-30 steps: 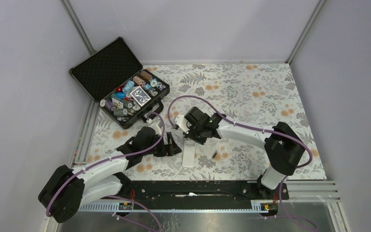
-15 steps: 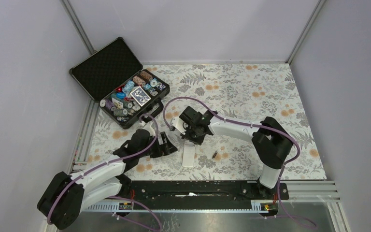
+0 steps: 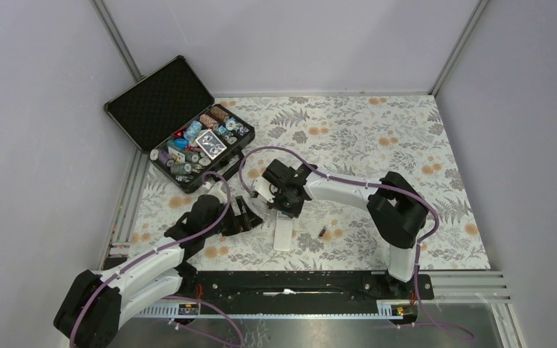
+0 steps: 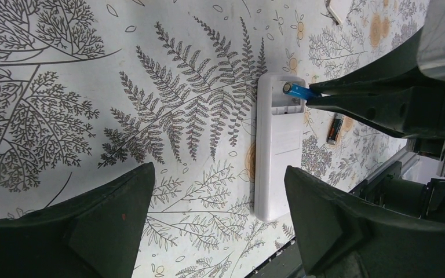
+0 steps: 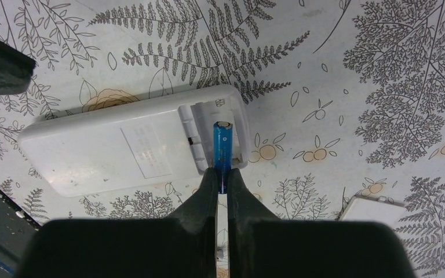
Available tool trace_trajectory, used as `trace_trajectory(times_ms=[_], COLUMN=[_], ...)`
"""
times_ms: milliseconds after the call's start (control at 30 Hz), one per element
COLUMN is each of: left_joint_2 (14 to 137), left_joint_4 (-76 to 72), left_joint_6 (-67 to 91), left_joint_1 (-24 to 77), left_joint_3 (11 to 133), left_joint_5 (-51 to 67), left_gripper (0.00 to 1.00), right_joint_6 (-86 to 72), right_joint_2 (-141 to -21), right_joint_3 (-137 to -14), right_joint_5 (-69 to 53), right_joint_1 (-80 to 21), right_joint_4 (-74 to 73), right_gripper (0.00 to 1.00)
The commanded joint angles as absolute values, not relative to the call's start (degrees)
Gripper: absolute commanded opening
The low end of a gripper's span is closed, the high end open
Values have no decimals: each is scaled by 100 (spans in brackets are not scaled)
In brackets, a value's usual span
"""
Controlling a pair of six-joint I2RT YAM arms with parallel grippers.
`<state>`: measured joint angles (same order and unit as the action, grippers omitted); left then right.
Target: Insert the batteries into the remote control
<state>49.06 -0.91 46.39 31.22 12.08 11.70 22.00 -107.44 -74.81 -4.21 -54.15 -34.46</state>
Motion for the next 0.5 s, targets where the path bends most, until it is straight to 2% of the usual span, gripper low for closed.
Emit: trace_trajectory(times_ms=[0,467], left_joint_2=[4892,4887], left_joint_4=[-263,-295], left_joint_6=[4641,4623], left_joint_1=[3072,3023], left_joint_3=[1178,1154], left_joint_5=[1131,1192], left_gripper=[88,89], right_joint_6=[2310,2261], right_joint_2=[-10844,-11103], right_joint_3=[-7797,-7996], right_joint_5=[-466,-282], right_joint_1=[-5509,-5535], right_joint_4=[-3741,-3815], right_gripper=[0,0])
